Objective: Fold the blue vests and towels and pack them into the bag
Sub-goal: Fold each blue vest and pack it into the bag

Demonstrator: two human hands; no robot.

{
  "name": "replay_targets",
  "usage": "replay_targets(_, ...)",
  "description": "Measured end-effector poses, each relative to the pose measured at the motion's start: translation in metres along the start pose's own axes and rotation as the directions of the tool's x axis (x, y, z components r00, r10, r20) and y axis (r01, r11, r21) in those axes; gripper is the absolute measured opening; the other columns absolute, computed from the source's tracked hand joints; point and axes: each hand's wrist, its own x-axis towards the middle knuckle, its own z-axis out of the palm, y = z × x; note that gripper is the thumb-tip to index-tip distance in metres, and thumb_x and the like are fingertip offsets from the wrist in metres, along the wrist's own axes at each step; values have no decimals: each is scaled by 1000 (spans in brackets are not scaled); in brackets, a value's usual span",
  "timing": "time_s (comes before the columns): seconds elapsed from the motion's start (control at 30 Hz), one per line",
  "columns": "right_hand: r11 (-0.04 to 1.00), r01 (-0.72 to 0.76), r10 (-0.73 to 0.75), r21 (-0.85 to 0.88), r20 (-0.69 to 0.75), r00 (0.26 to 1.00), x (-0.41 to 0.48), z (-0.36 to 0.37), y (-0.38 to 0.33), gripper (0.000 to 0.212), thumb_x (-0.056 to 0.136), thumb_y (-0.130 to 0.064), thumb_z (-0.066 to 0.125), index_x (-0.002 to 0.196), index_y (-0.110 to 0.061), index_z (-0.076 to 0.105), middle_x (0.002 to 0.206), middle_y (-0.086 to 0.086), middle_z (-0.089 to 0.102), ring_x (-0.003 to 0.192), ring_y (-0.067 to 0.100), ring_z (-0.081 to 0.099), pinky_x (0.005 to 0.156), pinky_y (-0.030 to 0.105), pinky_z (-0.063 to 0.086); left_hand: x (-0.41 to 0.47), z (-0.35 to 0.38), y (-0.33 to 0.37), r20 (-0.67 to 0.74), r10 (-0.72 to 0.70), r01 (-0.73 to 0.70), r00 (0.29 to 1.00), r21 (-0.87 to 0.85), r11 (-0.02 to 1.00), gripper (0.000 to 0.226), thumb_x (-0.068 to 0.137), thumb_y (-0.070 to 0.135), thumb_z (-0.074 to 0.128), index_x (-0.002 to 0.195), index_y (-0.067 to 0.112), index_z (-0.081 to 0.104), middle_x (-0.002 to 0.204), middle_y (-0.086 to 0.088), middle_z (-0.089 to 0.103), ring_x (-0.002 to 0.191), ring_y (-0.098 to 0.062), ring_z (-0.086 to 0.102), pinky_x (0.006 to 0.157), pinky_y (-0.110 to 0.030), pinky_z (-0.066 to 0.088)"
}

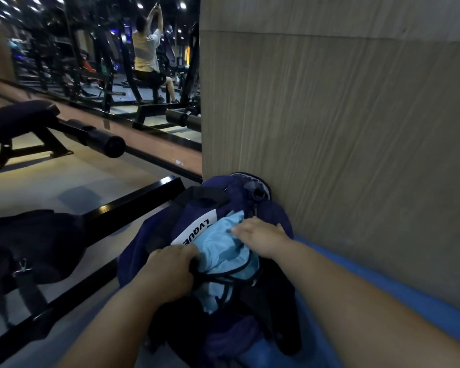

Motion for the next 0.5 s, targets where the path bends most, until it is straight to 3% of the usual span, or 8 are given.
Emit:
replay_targets(0.07, 999, 44, -44, -28, 2, 999, -6, 4, -3, 48, 101, -56, 25, 136, -34, 49, 156, -8, 27, 148, 19, 12, 112, 66, -1, 4, -4, 10, -50, -21, 18, 999, -61, 998, 36, 88, 29, 51, 123, 30, 51, 131, 7, 53, 123, -17, 47, 99, -31, 33)
replay_targets(0.17, 998, 54, -54, -30, -23, 998, -13, 15, -3, 51, 102, -54, 24, 149, -36, 33, 163, -11, 9, 150, 17, 0, 114, 61, -2, 13, 7, 27, -129, 39, -66, 991, -217, 974, 65, 88, 59, 37, 147, 31, 37, 154, 9, 33, 141, -10, 30, 113, -27, 22)
replay_targets(0.23, 997, 75, -75, -3, -75, 994, -22, 20, 5, 50, 103, -51, 22, 151, -36, 27, 164, -12, 3, 150, 13, -4, 118, 55, -3, 18, 21, 31, 64, 62, -48, 996, -203, 978, 87, 79, 86, 19, 151, 37, 26, 161, 12, 17, 148, -9, 14, 119, -31, 14)
replay_targets(0.3, 995, 95, -92, 17, -107, 990, -35, 25, 19, 50, 104, -50, 20, 152, -34, 28, 163, -11, 2, 150, 11, -3, 120, 48, -3, 21, 33, 28, 186, 43, -18, 982, -137, 990, 124, 47, 100, -11, 151, 41, 22, 162, 13, 12, 149, -10, 9, 120, -37, 11)
replay_targets(0.33, 994, 106, -103, 20, -117, 988, -42, 27, 27, 53, 103, -52, 19, 151, -33, 29, 163, -11, 3, 150, 11, -3, 121, 44, -2, 23, 34, 27, 202, 25, -1, 979, -114, 993, 124, 46, 100, -12, 151, 42, 23, 162, 13, 13, 149, -10, 9, 120, -38, 11)
replay_targets(0.4, 992, 123, -119, 22, -137, 983, -63, 30, 42, 68, 94, -61, 11, 151, -30, 31, 162, -11, 8, 150, 12, 0, 119, 33, 0, 28, 33, 33, 214, -3, 19, 977, -76, 997, 88, 77, 88, 11, 150, 40, 25, 162, 12, 16, 149, -11, 12, 120, -40, 12)
replay_targets(0.43, 991, 125, -119, 37, -142, 983, -74, 32, 48, 71, 92, -63, 10, 151, -30, 31, 162, -11, 10, 150, 11, 0, 117, 27, 0, 31, 31, 39, 187, -33, 43, 982, -48, 998, 72, 88, 77, 21, 149, 39, 28, 161, 11, 19, 148, -14, 14, 119, -43, 14)
replay_targets(0.5, 990, 130, -119, 60, -164, 979, -95, 33, 60, 76, 89, -67, 9, 151, -28, 33, 161, -11, 14, 149, 8, 2, 114, 21, 1, 32, 29, 61, 75, -76, 77, 994, -18, 997, 64, 94, 69, 24, 146, 34, 36, 157, 7, 31, 146, -19, 21, 118, -45, 16)
